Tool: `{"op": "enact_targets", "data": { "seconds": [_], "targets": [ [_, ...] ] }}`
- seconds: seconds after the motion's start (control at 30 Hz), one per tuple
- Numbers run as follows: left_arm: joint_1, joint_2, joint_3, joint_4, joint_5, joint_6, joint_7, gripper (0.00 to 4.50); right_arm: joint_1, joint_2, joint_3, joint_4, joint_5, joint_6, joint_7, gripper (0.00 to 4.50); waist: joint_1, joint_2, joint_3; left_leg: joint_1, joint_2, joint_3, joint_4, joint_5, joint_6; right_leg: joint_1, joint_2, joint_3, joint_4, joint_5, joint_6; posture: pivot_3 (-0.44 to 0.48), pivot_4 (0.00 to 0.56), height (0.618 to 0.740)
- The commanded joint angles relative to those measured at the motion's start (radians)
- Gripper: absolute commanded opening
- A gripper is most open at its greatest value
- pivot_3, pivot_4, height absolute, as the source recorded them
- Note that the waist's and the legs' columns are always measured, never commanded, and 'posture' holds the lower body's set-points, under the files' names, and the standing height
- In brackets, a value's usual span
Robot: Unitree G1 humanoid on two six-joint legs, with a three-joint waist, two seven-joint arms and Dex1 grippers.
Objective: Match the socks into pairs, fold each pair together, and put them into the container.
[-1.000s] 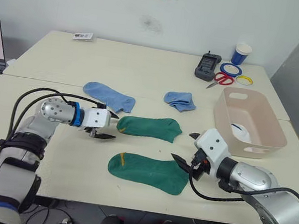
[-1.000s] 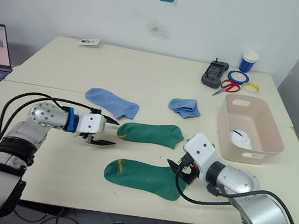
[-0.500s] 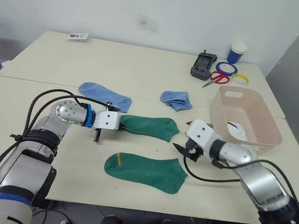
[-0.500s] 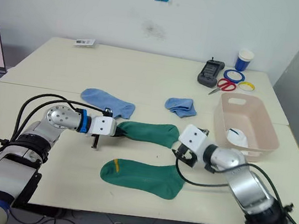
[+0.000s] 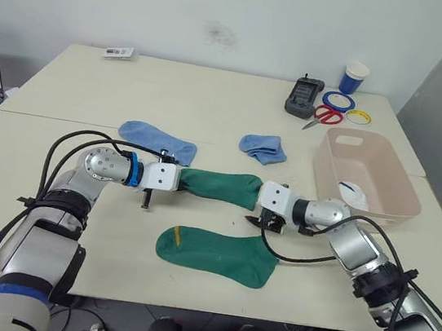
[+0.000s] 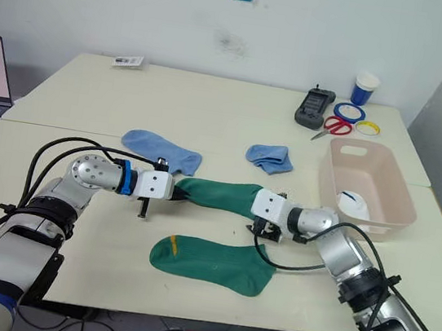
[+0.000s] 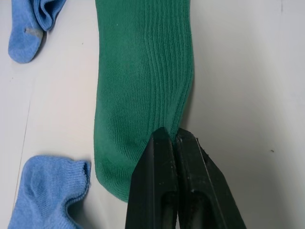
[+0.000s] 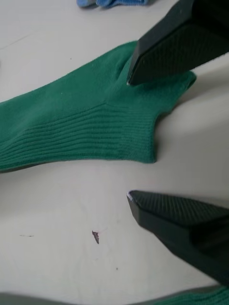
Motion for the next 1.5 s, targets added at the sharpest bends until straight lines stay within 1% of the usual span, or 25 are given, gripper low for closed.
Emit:
{"op": "enact_targets", "data": {
  "seconds": [0.03, 0.17, 0.27, 0.47, 0.57, 0.6, 0.67, 0.77, 0.87, 0.97, 1.07, 1.13, 1.2, 1.3, 1.37, 1.43, 1.47, 1.5],
  "targets": [
    [-0.008, 0.008, 0.004, 0.006, 0.004, -0.031, 0.015, 0.00, -0.024, 0.028, -0.048, 0.043, 0.012, 0.044, 0.007, 2.41, -0.003, 0.000, 0.000, 0.001, 0.000, 0.000, 0.000, 0.000, 0.000, 0.000, 0.000, 0.000, 0.001, 0.000, 0.000, 0.000, 0.150, 0.732],
    [-0.016, 0.012, -0.001, 0.028, 0.020, -0.054, 0.023, 0.00, -0.040, 0.039, -0.070, 0.101, 0.003, 0.083, 0.015, 1.07, -0.002, 0.000, 0.000, 0.002, 0.000, 0.001, 0.000, 0.000, 0.000, 0.000, 0.000, 0.001, 0.003, 0.000, 0.000, 0.000, 0.150, 0.732],
    [-0.024, 0.016, -0.003, 0.041, 0.032, -0.069, 0.028, 0.00, -0.041, 0.045, -0.085, 0.108, 0.011, 0.125, 0.024, 0.04, 0.000, 0.000, 0.000, 0.002, 0.000, 0.001, 0.000, 0.000, 0.000, 0.000, 0.000, 0.001, 0.003, 0.000, 0.000, 0.000, 0.150, 0.732],
    [-0.037, 0.021, 0.001, 0.062, 0.039, -0.087, 0.031, 0.00, -0.029, 0.066, -0.126, 0.070, 0.039, 0.169, 0.034, 0.04, 0.000, 0.000, 0.000, 0.002, 0.000, 0.001, 0.000, 0.000, 0.000, 0.000, -0.002, 0.001, 0.003, 0.000, 0.000, 0.000, 0.150, 0.732],
    [-0.050, 0.007, 0.025, 0.053, -0.011, -0.058, -0.020, 0.00, -0.018, 0.068, -0.154, 0.000, 0.069, 0.195, 0.041, 0.04, 0.000, 0.000, 0.000, 0.001, 0.000, 0.000, 0.000, 0.000, 0.000, 0.000, -0.002, 0.000, 0.003, 0.000, 0.000, 0.000, 0.150, 0.732],
    [-0.059, -0.002, 0.044, 0.035, -0.053, -0.018, -0.063, 0.00, -0.008, 0.062, -0.167, -0.053, 0.084, 0.212, 0.045, 0.04, 0.000, 0.000, 0.000, 0.000, 0.000, 0.000, 0.000, 0.000, 0.000, -0.001, -0.002, 0.000, 0.003, 0.000, 0.000, 0.000, 0.150, 0.732],
    [-0.072, -0.016, 0.090, -0.028, -0.155, 0.139, -0.165, 0.00, 0.013, 0.049, -0.202, -0.169, 0.118, 0.264, 0.050, 0.04, 0.000, 0.001, 0.000, -0.002, 0.000, 0.000, 0.000, 0.000, 0.000, -0.003, -0.001, 0.000, 0.004, 0.000, 0.000, 0.000, 0.150, 0.732],
    [-0.050, 0.001, 0.126, -0.193, -0.271, 0.390, -0.299, 0.00, 0.050, 0.029, -0.258, -0.341, 0.183, 0.367, 0.052, 0.04, -0.001, 0.001, 0.000, -0.002, 0.000, 0.000, 0.000, 0.000, 0.000, -0.003, -0.001, -0.001, 0.004, 0.000, 0.000, 0.000, 0.150, 0.732],
    [0.013, 0.068, 0.136, -0.439, -0.368, 0.700, -0.413, 0.00, 0.089, 0.017, -0.330, -0.533, 0.284, 0.508, 0.041, 0.04, -0.006, 0.001, 0.000, -0.002, 0.001, -0.002, 0.000, 0.000, -0.001, -0.003, -0.001, -0.001, 0.004, 0.000, 0.000, 0.000, 0.150, 0.732],
    [0.086, 0.162, 0.134, -0.679, -0.464, 0.987, -0.485, 0.00, 0.119, 0.002, -0.400, -0.706, 0.401, 0.661, 0.030, 0.04, -0.021, 0.001, 0.000, 0.000, 0.002, -0.005, 0.000, 0.000, -0.001, -0.003, -0.001, 0.001, 0.006, -0.002, -0.001, 0.000, 0.150, 0.732],
    [0.151, 0.260, 0.126, -0.867, -0.569, 1.217, -0.507, 0.00, 0.138, -0.021, -0.474, -0.835, 0.534, 0.815, 0.029, 0.04, -0.023, 0.001, 0.001, 0.002, 0.002, -0.007, 0.000, 0.001, -0.001, -0.003, -0.001, 0.000, 0.010, -0.006, 0.003, 0.000, 0.150, 0.732],
    [0.221, 0.352, 0.119, -0.996, -0.671, 1.362, -0.507, 0.00, 0.168, -0.054, -0.515, -0.921, 0.639, 0.918, 0.040, 0.04, -0.025, 0.001, 0.001, 0.002, 0.002, -0.008, 0.000, 0.001, -0.001, -0.002, -0.001, 0.000, 0.011, -0.006, 0.003, 0.000, 0.150, 0.732],
    [0.308, 0.445, 0.121, -1.116, -0.775, 1.480, -0.507, 0.00, 0.216, -0.094, -0.540, -1.002, 0.733, 0.993, 0.048, 0.04, -0.027, 0.001, 0.001, 0.005, 0.003, -0.007, -0.001, 0.001, -0.001, 0.000, -0.002, 0.001, 0.011, -0.006, 0.003, 0.000, 0.150, 0.732],
    [0.426, 0.541, 0.151, -1.250, -0.894, 1.622, -0.507, 0.00, 0.287, -0.123, -0.570, -1.085, 0.863, 1.072, 0.035, 0.04, -0.027, 0.001, 0.002, 0.009, 0.003, -0.006, -0.002, 0.001, -0.001, 0.003, -0.003, 0.002, 0.011, -0.009, 0.002, 0.000, 0.150, 0.732],
    [0.493, 0.581, 0.171, -1.309, -0.947, 1.700, -0.505, 0.00, 0.328, -0.126, -0.588, -1.115, 0.948, 1.116, 0.019, 0.04, -0.027, 0.001, 0.002, 0.009, 0.002, -0.006, -0.002, 0.001, -0.001, 0.003, -0.003, 0.002, 0.010, -0.010, 0.002, 0.000, 0.150, 0.732],
    [0.550, 0.605, 0.178, -1.345, -0.967, 1.737, -0.492, 0.00, 0.355, -0.126, -0.595, -1.125, 1.015, 1.147, -0.009, 0.04, -0.026, 0.001, 0.002, 0.010, 0.002, -0.006, -0.002, 0.001, -0.001, 0.003, -0.003, 0.002, 0.010, -0.010, 0.003, 0.000, 0.150, 0.732],
    [0.566, 0.609, 0.181, -1.354, -0.971, 1.745, -0.485, 0.00, 0.361, -0.129, -0.597, -1.126, 1.039, 1.153, -0.025, 0.04, -0.026, 0.001, 0.002, 0.011, 0.002, -0.005, -0.002, 0.001, -0.001, 0.003, -0.004, 0.002, 0.010, -0.010, 0.002, 0.000, 0.150, 0.732],
    [0.582, 0.596, 0.162, -1.350, -0.957, 1.750, -0.460, 0.00, 0.377, -0.127, -0.588, -1.114, 1.051, 1.169, -0.047, 0.04, -0.026, 0.001, 0.002, 0.011, 0.002, -0.005, -0.002, 0.000, -0.001, 0.004, -0.004, 0.003, 0.010, -0.010, 0.002, 0.000, 0.150, 0.732]
  ]
}}
